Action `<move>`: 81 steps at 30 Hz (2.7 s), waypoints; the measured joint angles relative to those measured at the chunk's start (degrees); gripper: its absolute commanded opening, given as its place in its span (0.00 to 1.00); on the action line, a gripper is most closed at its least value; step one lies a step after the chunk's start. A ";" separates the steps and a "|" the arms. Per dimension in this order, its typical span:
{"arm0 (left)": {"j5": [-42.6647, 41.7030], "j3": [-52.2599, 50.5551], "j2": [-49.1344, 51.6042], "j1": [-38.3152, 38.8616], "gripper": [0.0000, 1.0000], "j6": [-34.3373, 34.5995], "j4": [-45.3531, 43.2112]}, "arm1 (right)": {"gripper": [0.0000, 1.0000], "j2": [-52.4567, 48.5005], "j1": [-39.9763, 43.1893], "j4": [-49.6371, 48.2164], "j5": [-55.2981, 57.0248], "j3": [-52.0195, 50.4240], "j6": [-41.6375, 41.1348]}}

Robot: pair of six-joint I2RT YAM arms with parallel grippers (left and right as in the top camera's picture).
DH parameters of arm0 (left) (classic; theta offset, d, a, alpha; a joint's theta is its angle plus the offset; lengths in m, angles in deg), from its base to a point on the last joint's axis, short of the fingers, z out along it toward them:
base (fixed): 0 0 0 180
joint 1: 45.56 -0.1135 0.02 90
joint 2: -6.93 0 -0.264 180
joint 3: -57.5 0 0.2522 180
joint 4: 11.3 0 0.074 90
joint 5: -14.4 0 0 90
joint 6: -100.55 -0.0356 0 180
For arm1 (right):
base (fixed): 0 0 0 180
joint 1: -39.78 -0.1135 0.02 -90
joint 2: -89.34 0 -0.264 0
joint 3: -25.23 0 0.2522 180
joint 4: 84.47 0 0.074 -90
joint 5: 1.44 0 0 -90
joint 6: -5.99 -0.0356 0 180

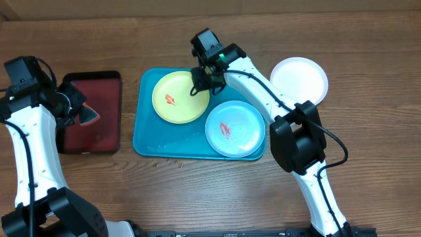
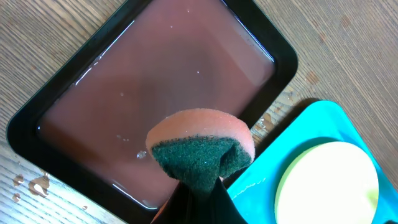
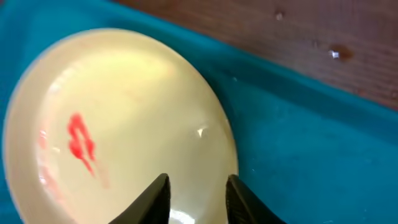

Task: Clean dirty plates on tray and stack at the side
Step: 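Hold the yellow plate with the right gripper on the tray, then move the sponge with the left gripper over the yellow plate and scrub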

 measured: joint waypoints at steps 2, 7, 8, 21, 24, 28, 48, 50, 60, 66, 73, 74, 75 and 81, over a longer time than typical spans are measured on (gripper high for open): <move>0.00 0.00 0.00 0.00 0.04 0.00 0.00 | 0.38 0.07 -0.35 -1.27 0.81 0.17 -0.20; 0.00 0.00 0.00 0.00 0.04 0.00 0.02 | 0.42 0.07 -0.50 -4.72 5.22 0.13 -0.57; 0.00 0.00 0.00 0.00 0.04 0.00 0.02 | 0.42 0.07 -0.50 -5.22 5.99 0.13 -0.55; -0.07 0.00 0.00 0.00 0.04 0.00 0.02 | 0.37 -5.95 -0.20 -7.19 6.34 0.09 -0.37; -0.83 0.00 0.00 0.00 0.04 0.00 -0.02 | 0.27 -6.47 -0.37 -6.97 5.92 0.13 -0.24; -1.77 0.00 0.00 0.00 0.04 0.00 -0.04 | 0.17 -6.47 -0.52 -5.97 5.70 0.13 -0.39; -6.99 -0.11 10.23 19.91 0.04 -0.46 -11.08 | 0.06 -5.90 -0.42 1.97 -3.15 1.01 -6.82; -7.10 -0.15 11.82 22.27 0.04 -0.48 -13.11 | 0.07 -5.90 -0.42 2.47 -3.56 1.01 -7.23; -7.50 -0.24 17.35 29.64 0.04 -0.66 -18.40 | 0.04 -5.90 -0.55 4.33 -4.81 1.01 -9.16; -7.45 -0.26 21.05 30.75 0.04 -0.59 -20.59 | 0.04 -5.90 -0.46 4.28 -5.20 0.98 -9.60; -6.54 -0.28 24.30 30.75 0.04 -0.57 -22.58 | 0.04 -5.90 -0.46 4.20 -5.25 1.01 -9.60; -6.03 -0.28 24.61 30.75 0.05 -0.57 -22.53 | 0.04 -5.90 -0.46 4.15 -5.25 1.01 -9.62; -5.16 -0.28 24.90 30.75 0.05 -0.59 -22.49 | 0.04 -5.90 -0.48 4.15 -5.27 1.01 -9.62; 5.73 -0.26 25.27 30.88 0.04 -0.66 -19.67 | 0.04 -5.90 -0.52 3.80 -5.51 1.01 -9.57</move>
